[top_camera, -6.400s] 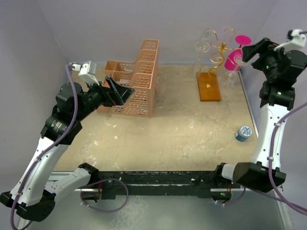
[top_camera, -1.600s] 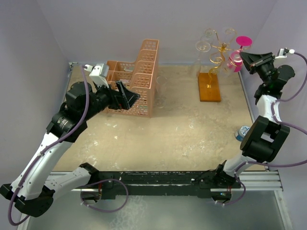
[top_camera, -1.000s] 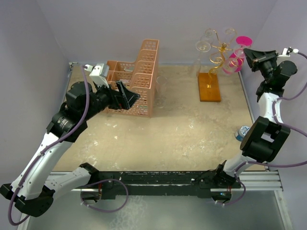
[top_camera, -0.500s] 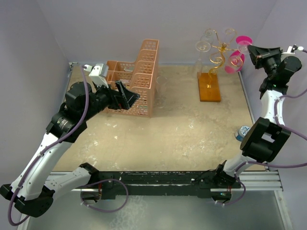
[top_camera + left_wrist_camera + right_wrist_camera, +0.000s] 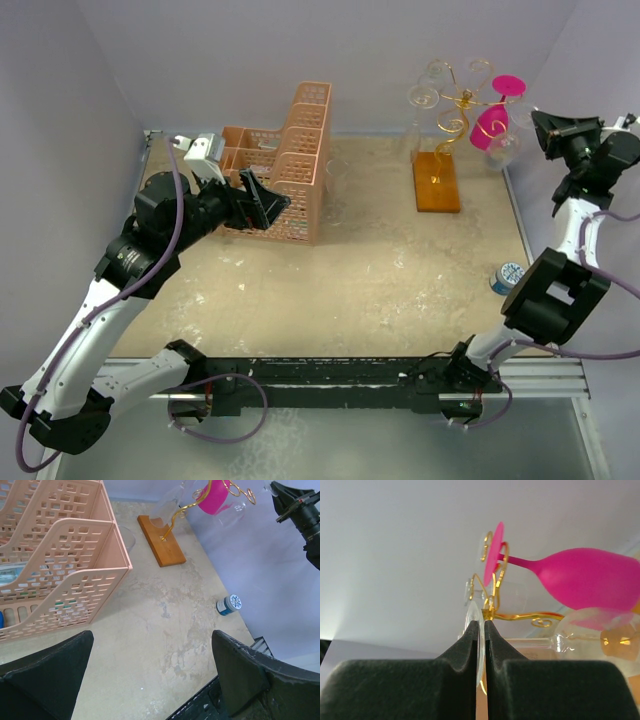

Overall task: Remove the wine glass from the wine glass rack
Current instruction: Pick up the wine glass from the wine rack, then place the wine glass at the center of the board.

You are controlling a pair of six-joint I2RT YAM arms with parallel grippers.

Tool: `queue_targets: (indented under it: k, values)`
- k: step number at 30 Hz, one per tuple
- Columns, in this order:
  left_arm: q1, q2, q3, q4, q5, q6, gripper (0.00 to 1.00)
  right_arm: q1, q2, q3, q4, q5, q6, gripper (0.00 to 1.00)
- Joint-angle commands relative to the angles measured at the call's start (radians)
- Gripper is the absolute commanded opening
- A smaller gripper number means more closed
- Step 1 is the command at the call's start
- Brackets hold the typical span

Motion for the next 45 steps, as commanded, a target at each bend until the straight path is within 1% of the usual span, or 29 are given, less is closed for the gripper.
queue_targets:
  k: [1,3,6,12,14,16,21,23,25,28,29,31,35,37,40,42,45]
  values:
    - [-0.003,-0.014,0.004,0.038,0.003,-0.007,0.99,-0.071,-0.123,-0.051,0.027,-0.030,-0.051,0.00]
    - [-0.003,-0.014,0.003,0.040,0.010,-0.014,0.99,-0.100,-0.163,-0.089,-0.004,-0.053,-0.096,0.00]
    - [-0.003,-0.012,-0.003,0.055,0.033,-0.032,0.99,-0.110,-0.238,-0.144,-0.066,-0.080,-0.189,0.00]
    - [-0.003,0.008,-0.012,0.093,0.100,-0.078,0.99,-0.075,-0.409,-0.291,-0.141,-0.124,-0.270,0.00]
    - [-0.003,0.013,-0.019,0.109,0.118,-0.096,0.99,-0.021,-0.467,-0.331,-0.144,-0.123,-0.287,0.00]
    - [-0.003,0.015,-0.024,0.125,0.130,-0.114,0.99,0.038,-0.498,-0.355,-0.141,-0.160,-0.289,0.00]
    - [-0.003,0.023,-0.048,0.188,0.161,-0.171,0.99,0.256,-0.537,-0.357,-0.158,-0.212,-0.285,0.00]
    - [-0.002,0.028,-0.072,0.239,0.171,-0.202,0.99,0.322,-0.552,-0.363,-0.148,-0.241,-0.257,0.00]
    - [0.000,0.038,-0.103,0.322,0.200,-0.251,0.99,0.394,-0.573,-0.385,-0.081,-0.264,-0.186,0.00]
    - [0.007,0.071,-0.116,0.420,0.240,-0.306,0.99,0.494,-0.592,-0.405,0.076,-0.287,-0.050,0.00]
    - [0.013,0.084,-0.114,0.446,0.251,-0.322,0.99,0.525,-0.589,-0.396,0.118,-0.294,-0.019,0.00]
    - [0.028,0.102,-0.106,0.487,0.260,-0.351,0.99,0.570,-0.577,-0.358,0.152,-0.311,0.014,0.00]
    - [0.044,0.139,-0.099,0.583,0.284,-0.425,1.00,0.625,-0.553,-0.293,0.255,-0.342,0.105,0.00]
    - [0.051,0.157,-0.110,0.651,0.304,-0.478,0.99,0.651,-0.535,-0.289,0.387,-0.364,0.209,0.00]
    - [0.072,0.160,-0.153,0.804,0.334,-0.568,0.98,0.686,-0.500,-0.275,0.578,-0.374,0.356,0.00]
    - [0.111,0.157,-0.184,0.903,0.352,-0.646,0.98,0.705,-0.471,-0.240,0.652,-0.368,0.414,0.00]
    - [0.156,0.161,-0.234,1.043,0.374,-0.737,0.98,0.737,-0.422,-0.176,0.706,-0.353,0.461,0.00]
